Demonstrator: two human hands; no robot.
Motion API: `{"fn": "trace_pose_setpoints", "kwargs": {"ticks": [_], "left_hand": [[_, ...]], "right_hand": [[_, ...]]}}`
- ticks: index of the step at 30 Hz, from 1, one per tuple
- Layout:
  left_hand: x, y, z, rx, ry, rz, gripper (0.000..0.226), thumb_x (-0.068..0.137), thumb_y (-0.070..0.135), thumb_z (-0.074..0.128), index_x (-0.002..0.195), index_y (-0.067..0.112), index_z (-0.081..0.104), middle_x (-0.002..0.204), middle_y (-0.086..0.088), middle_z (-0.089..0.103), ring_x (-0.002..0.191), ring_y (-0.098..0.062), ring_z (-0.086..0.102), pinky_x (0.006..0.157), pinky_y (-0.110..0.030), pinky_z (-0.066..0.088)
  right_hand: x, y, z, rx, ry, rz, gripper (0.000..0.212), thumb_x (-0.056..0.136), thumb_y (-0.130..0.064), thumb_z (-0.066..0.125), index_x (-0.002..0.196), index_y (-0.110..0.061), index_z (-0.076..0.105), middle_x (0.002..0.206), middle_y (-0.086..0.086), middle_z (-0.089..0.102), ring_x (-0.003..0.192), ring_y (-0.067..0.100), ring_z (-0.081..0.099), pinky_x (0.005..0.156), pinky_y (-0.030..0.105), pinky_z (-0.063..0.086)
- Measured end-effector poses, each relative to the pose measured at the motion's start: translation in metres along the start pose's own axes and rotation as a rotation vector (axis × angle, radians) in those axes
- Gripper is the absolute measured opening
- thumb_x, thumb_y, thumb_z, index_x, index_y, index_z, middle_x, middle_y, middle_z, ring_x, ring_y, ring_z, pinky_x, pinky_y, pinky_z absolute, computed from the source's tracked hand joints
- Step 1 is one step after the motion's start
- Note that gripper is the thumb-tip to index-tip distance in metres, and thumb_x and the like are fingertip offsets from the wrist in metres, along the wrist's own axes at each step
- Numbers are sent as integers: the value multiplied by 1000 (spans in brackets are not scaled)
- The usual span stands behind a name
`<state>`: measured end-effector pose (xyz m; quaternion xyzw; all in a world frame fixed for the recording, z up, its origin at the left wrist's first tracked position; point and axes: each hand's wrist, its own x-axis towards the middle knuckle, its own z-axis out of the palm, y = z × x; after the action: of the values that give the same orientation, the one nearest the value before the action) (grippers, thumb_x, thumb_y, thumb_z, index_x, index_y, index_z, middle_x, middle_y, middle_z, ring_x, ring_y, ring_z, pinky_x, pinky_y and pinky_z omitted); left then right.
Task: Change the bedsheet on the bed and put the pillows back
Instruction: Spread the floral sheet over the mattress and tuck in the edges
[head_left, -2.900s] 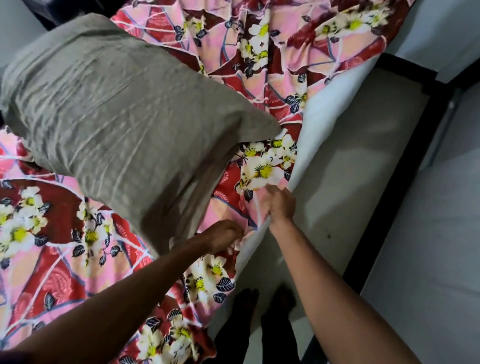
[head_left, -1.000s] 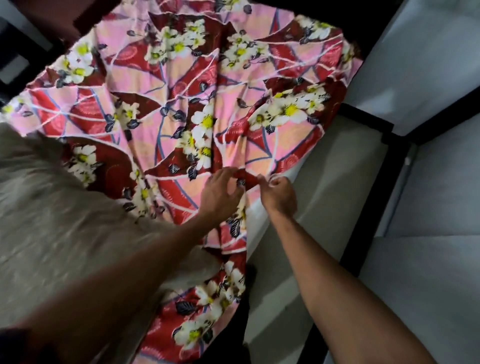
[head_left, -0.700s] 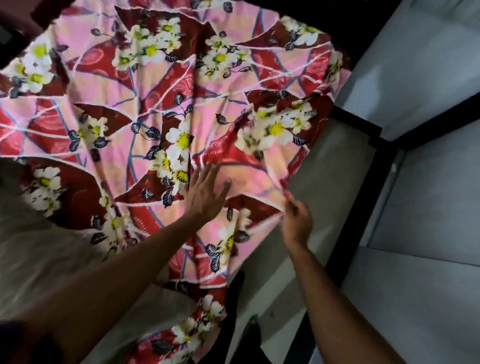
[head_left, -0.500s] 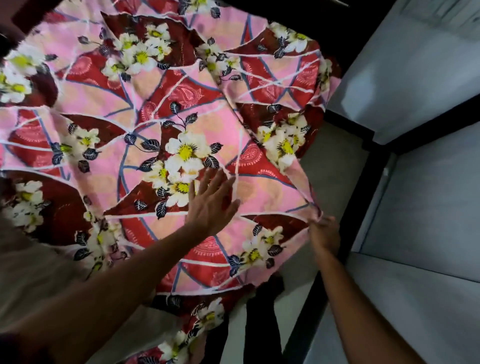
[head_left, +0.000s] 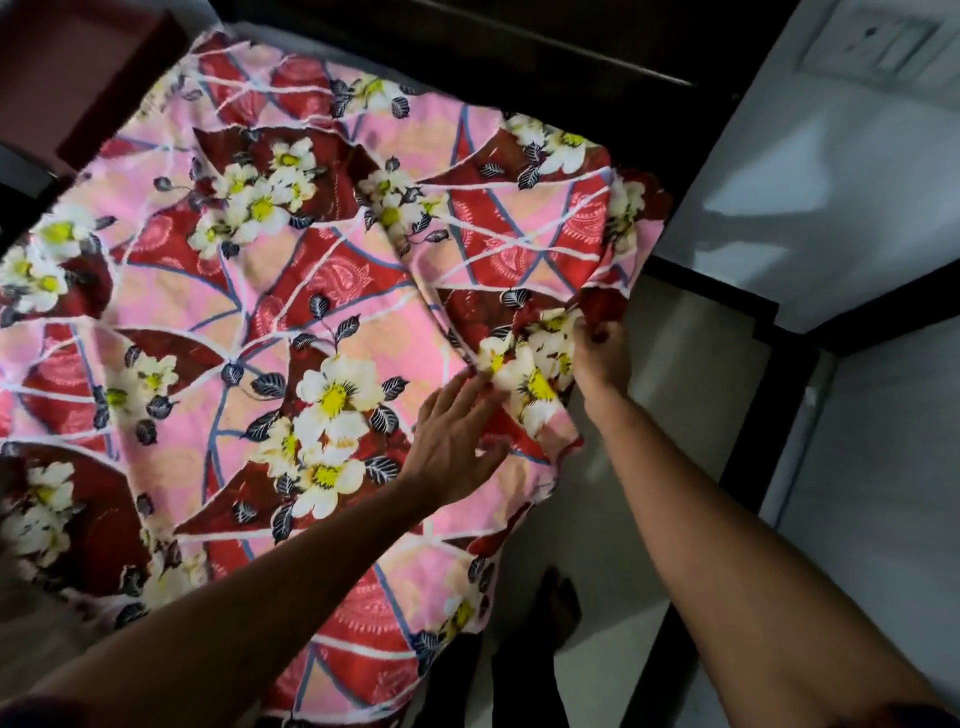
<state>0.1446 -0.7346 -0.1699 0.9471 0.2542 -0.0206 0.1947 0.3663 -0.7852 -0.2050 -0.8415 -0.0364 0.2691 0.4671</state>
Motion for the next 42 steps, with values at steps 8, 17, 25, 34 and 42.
{"fn": "trace_pose_setpoints", "kwargs": {"ticks": [8, 17, 25, 34, 42], "left_hand": [[85, 25, -3, -13, 145, 19, 58, 92, 53, 53, 142, 23, 51, 159, -6, 35, 150, -30, 25, 113, -51, 33], [151, 43, 7, 93, -116, -45, 76, 90, 74, 25, 157, 42, 7, 167, 1, -5, 154, -26, -8, 117, -62, -2], [170, 46, 19, 182, -160, -21, 83, 92, 68, 32, 158, 36, -8, 165, -3, -18, 151, -31, -20, 116, -65, -9], [113, 77, 8, 66, 137, 46, 67, 94, 46, 54, 154, 24, 33, 163, -8, 24, 153, -28, 14, 123, -54, 9], [-42, 54, 30, 186, 57, -165, 54, 82, 55, 68, 120, 19, 56, 121, -8, 55, 105, -32, 51, 85, -45, 40]], "right_hand": [[63, 51, -86, -141, 349, 169, 43, 95, -23, 39, 114, 8, 61, 120, 33, 62, 113, 47, 58, 90, 47, 45], [112, 20, -97, -197, 74, 36, 51, 99, -44, 55, 135, -9, 50, 128, 13, 59, 114, 30, 59, 86, 33, 43], [140, -27, -30, -197, -17, -36, 23, 102, -32, 46, 118, -21, 58, 115, 2, 65, 102, 23, 63, 88, 40, 55], [205, -63, -86, 26, 182, 9, 18, 102, -27, 38, 113, -14, 41, 118, 3, 53, 104, 17, 53, 83, 22, 40], [63, 0, -36, 79, 130, -251, 60, 89, -49, 53, 131, -6, 55, 132, 16, 59, 121, 30, 57, 103, 43, 46]]}}
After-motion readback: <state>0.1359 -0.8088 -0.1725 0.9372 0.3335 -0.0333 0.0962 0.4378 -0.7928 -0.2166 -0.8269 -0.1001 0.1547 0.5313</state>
